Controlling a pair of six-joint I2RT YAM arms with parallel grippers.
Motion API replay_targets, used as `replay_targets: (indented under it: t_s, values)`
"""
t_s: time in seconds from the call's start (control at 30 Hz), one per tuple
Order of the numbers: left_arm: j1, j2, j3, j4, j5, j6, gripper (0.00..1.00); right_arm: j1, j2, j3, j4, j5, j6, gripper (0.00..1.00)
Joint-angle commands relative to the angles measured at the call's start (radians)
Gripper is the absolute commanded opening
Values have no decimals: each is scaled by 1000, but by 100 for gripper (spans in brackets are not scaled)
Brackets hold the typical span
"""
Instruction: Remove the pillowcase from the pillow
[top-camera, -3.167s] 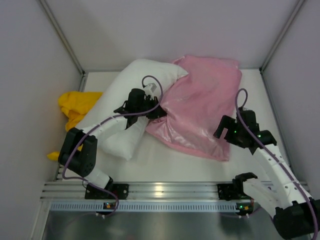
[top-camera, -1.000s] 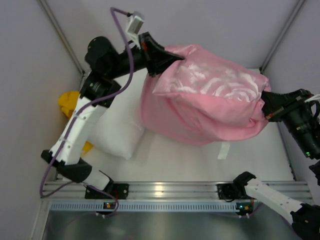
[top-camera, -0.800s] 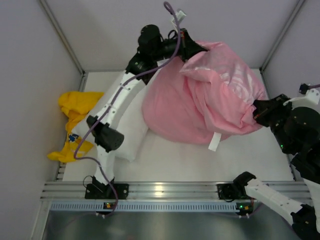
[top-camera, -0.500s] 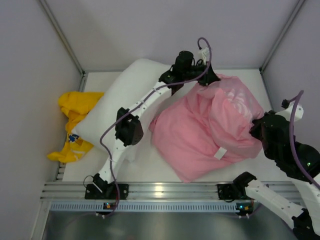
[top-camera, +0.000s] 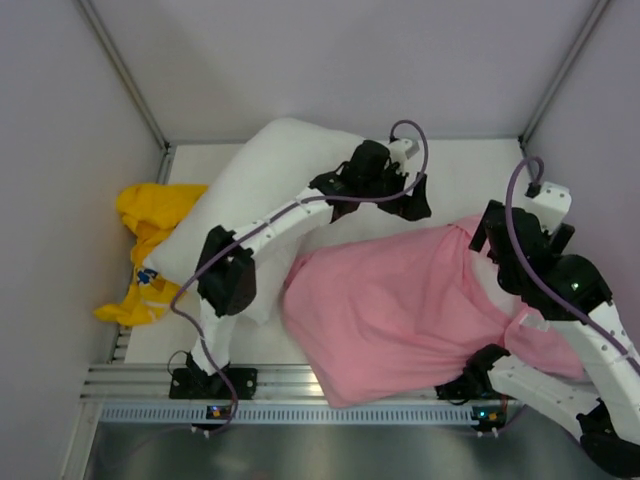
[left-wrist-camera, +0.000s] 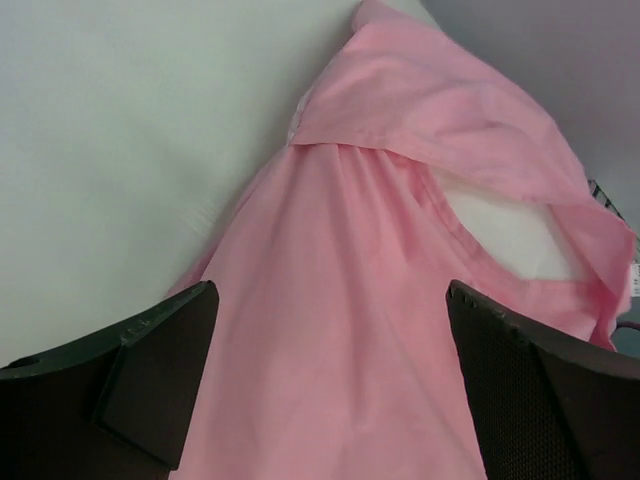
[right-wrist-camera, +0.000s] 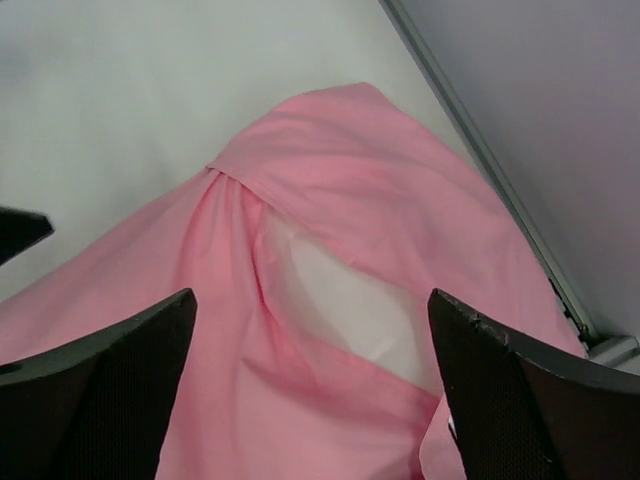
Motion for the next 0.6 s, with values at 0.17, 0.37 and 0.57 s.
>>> replay_targets:
  t_s: [0.17,0.37,0.57]
  values:
    - [-132,-644,-555,196,-93,82,97,2,-4,19,121,-211,-139,93]
    - [-282,-657,-744,204,-165,62,58,-70,47,-57,145,-318,-62,89]
    - [-402,-630,-877,220,-284,15,6,-248,22,6,158,-346,-149,88]
